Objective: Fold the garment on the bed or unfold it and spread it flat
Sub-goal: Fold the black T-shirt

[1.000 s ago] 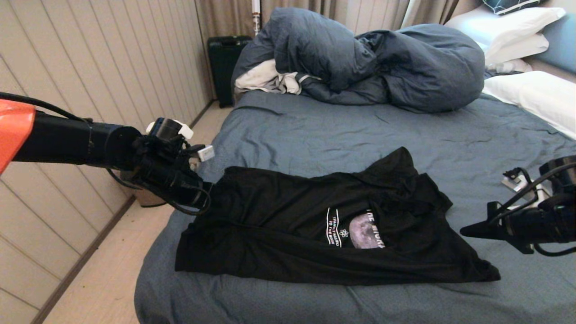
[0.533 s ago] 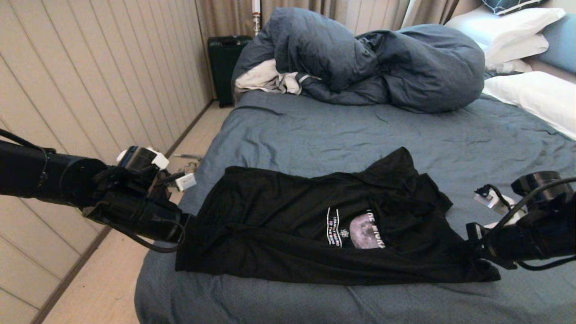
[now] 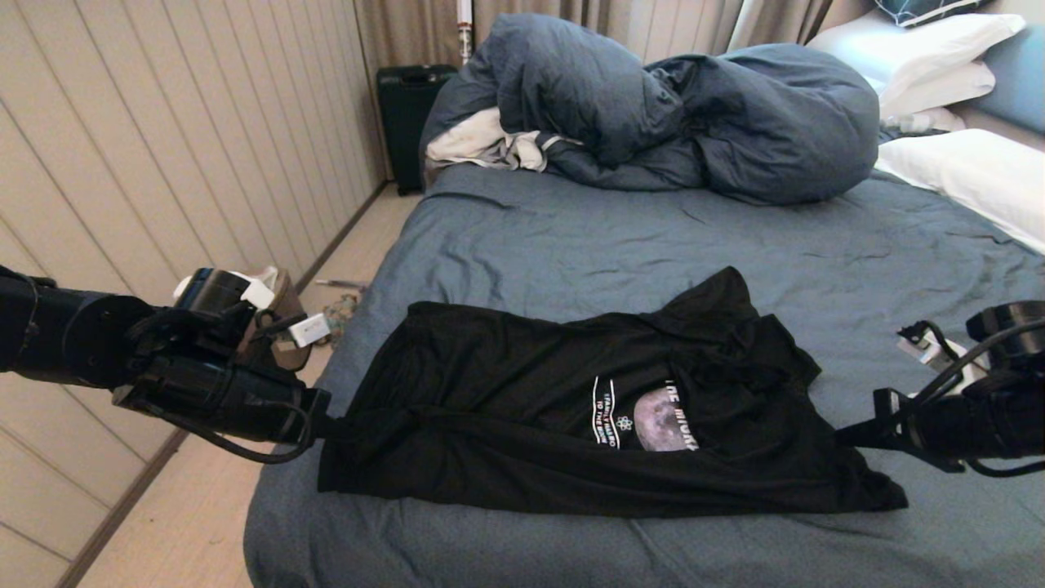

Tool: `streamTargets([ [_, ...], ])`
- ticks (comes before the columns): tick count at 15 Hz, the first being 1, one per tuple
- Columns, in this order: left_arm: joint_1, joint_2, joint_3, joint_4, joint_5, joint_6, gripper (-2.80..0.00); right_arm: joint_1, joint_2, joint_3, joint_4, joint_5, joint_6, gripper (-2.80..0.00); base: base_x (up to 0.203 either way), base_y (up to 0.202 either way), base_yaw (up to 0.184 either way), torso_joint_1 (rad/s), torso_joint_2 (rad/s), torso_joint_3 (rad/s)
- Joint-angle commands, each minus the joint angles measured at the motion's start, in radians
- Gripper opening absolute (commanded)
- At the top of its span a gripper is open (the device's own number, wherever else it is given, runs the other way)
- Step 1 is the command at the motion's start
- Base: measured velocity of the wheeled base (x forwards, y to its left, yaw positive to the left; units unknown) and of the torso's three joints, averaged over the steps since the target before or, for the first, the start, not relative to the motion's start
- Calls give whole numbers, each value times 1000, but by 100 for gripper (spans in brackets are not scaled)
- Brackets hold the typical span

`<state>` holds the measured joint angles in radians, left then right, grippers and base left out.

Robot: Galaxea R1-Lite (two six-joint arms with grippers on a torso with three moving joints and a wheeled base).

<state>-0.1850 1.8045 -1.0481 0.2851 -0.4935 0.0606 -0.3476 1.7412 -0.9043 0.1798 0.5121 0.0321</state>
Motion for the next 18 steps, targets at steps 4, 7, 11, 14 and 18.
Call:
streamTargets([
  [4,1,-1,3,2,-13,1,-280,61,139,-71,-2,-57,11,-280,0,0,0,0,0,0],
  [7,1,-1,10,-1,-14,1,-280,110,199,-158,-3,-104,43,-280,0,0,0,0,0,0],
  [11,1,6,11,-1,-14,1,-280,187,284,-338,2,-178,138,-280,0,0,0,0,0,0],
  [14,1,11,10,-1,-14,1,-280,224,358,-510,34,-194,203,-280,0,0,0,0,0,0],
  [18,1,23,8,-1,-14,2,-280,242,448,-686,119,-261,249,-280,0,0,0,0,0,0],
])
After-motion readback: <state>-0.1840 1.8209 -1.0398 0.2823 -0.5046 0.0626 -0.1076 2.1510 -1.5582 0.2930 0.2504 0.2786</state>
